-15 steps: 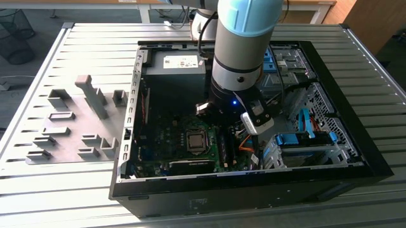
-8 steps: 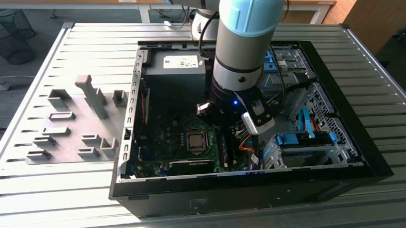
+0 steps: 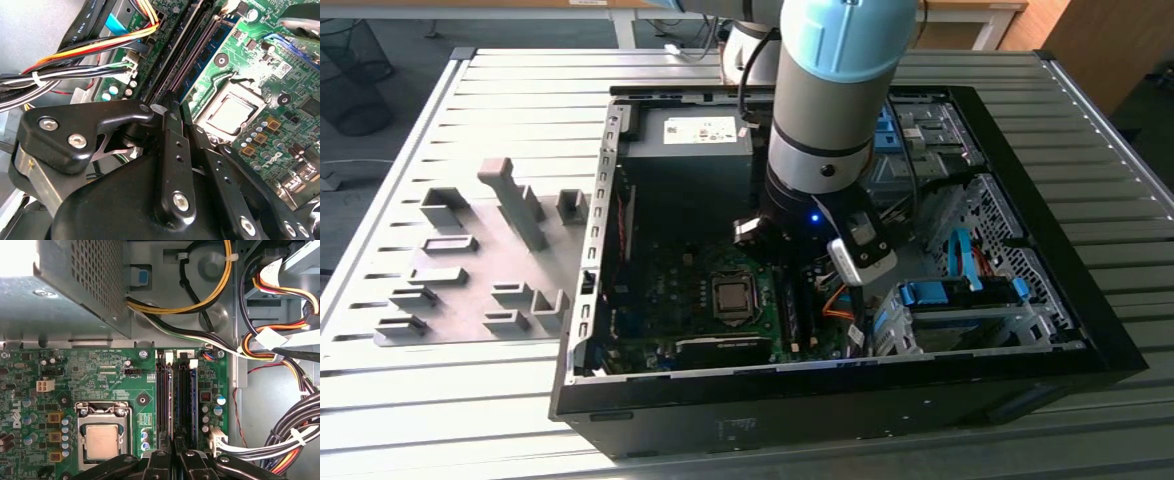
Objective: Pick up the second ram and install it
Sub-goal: 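Insert the second ram into the second slot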
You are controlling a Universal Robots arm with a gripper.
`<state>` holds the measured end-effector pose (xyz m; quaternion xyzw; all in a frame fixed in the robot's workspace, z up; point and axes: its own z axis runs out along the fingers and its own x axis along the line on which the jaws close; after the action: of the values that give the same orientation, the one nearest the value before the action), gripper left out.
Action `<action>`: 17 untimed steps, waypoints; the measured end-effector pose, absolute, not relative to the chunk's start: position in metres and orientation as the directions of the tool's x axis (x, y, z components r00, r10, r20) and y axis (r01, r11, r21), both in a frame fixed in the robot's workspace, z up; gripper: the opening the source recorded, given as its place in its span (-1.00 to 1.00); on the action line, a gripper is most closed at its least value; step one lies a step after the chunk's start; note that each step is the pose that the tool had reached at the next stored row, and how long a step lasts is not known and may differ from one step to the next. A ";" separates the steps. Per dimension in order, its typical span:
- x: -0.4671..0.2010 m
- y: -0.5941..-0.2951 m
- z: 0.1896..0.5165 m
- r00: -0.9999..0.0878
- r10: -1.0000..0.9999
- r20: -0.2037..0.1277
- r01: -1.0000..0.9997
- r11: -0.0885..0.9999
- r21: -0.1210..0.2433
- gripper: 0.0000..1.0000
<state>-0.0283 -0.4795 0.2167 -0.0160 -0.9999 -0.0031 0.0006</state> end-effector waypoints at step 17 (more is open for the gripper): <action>-0.028 -0.480 0.215 -0.999 0.032 0.002 0.032 0.999 0.016 -0.72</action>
<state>-0.0284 -0.4801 0.2146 -0.0160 -0.9998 -0.0082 0.0007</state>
